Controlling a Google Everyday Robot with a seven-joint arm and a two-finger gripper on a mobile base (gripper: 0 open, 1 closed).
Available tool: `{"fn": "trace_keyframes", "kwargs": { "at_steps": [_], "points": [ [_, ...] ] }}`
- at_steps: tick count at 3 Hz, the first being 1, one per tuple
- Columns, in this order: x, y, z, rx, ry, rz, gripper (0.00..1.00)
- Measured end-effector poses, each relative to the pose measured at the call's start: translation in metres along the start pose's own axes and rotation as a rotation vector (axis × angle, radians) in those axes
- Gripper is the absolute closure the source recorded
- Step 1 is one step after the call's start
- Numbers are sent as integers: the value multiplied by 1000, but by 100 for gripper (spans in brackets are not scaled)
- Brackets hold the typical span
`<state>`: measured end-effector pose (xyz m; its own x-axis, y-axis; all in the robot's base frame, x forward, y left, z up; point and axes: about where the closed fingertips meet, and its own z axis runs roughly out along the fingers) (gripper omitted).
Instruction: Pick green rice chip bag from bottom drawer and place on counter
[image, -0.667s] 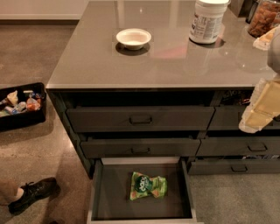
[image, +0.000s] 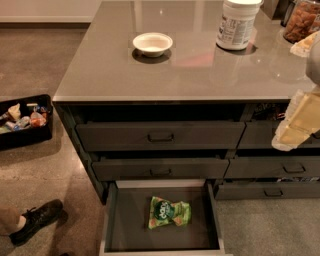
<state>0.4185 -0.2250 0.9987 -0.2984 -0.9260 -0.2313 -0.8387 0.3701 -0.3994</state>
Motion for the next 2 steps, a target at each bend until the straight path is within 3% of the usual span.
{"fn": "trace_keyframes", "kwargs": {
  "at_steps": [1,2],
  "points": [
    [12,2,18,17,-10,7,0],
    [36,16,66,-2,-54,13,0]
  ]
}}
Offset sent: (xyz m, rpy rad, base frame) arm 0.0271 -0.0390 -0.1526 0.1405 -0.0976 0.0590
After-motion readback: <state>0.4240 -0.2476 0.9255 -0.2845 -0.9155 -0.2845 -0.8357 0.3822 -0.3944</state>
